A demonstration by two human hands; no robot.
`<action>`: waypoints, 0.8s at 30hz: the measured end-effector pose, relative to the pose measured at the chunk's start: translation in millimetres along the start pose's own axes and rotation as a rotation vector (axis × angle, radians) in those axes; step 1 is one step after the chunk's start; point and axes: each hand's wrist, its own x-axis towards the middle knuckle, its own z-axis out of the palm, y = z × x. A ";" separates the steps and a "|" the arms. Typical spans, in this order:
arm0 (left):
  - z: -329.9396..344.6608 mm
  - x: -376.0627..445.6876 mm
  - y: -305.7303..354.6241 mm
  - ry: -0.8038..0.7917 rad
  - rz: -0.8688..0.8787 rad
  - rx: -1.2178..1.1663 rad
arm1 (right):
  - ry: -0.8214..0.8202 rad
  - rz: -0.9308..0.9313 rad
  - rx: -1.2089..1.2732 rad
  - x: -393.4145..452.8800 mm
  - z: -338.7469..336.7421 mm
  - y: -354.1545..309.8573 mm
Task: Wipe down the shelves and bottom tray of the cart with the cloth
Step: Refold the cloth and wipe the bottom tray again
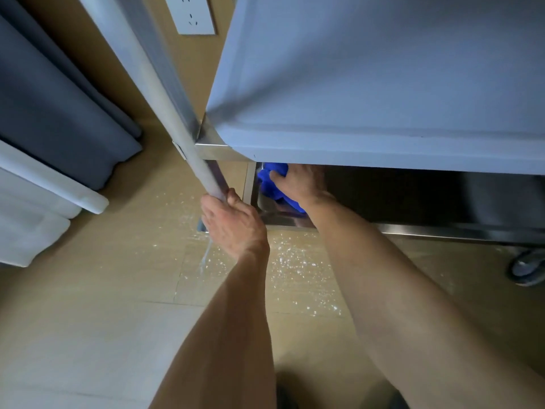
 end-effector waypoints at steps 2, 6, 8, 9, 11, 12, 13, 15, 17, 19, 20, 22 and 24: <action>-2.3 -1.0 3.3 -0.007 -0.032 0.015 | 0.176 -0.130 -0.011 -28.3 4.7 4.7; -1.8 -3.8 11.5 -0.017 -0.114 0.040 | 0.130 -0.110 0.051 -96.6 26.7 4.0; -0.3 -6.4 16.6 -0.019 -0.165 0.083 | 0.146 -0.088 -0.004 -124.2 29.4 8.2; 0.9 -8.6 20.2 -0.023 -0.185 0.103 | 0.190 -0.075 -0.042 -132.0 28.5 18.1; 0.8 -13.2 24.3 -0.051 -0.229 0.134 | 0.279 0.001 -0.069 -142.2 22.8 49.9; 0.4 -16.4 24.4 -0.074 -0.255 0.143 | 0.316 0.055 -0.071 -147.9 17.6 69.4; 0.9 -21.0 22.8 -0.099 -0.282 0.154 | 0.347 0.119 -0.077 -154.5 11.6 90.1; 2.5 -35.1 16.7 -0.164 -0.321 0.193 | 0.406 0.296 -0.065 -166.9 -2.3 131.7; 2.9 -51.9 12.6 -0.236 -0.296 0.176 | 0.497 0.491 -0.005 -176.6 -17.4 172.6; 4.3 -60.4 7.9 -0.264 -0.263 0.120 | 0.565 0.649 0.050 -184.8 -37.9 210.1; 3.4 -60.0 6.2 -0.245 -0.261 0.102 | 0.561 0.717 0.073 -187.9 -49.6 227.2; 3.1 -52.6 2.3 -0.182 -0.264 0.084 | 0.543 0.798 0.090 -191.5 -71.6 257.3; -0.1 -44.0 1.3 -0.153 -0.265 0.056 | 0.550 0.798 0.046 -188.7 -85.7 274.1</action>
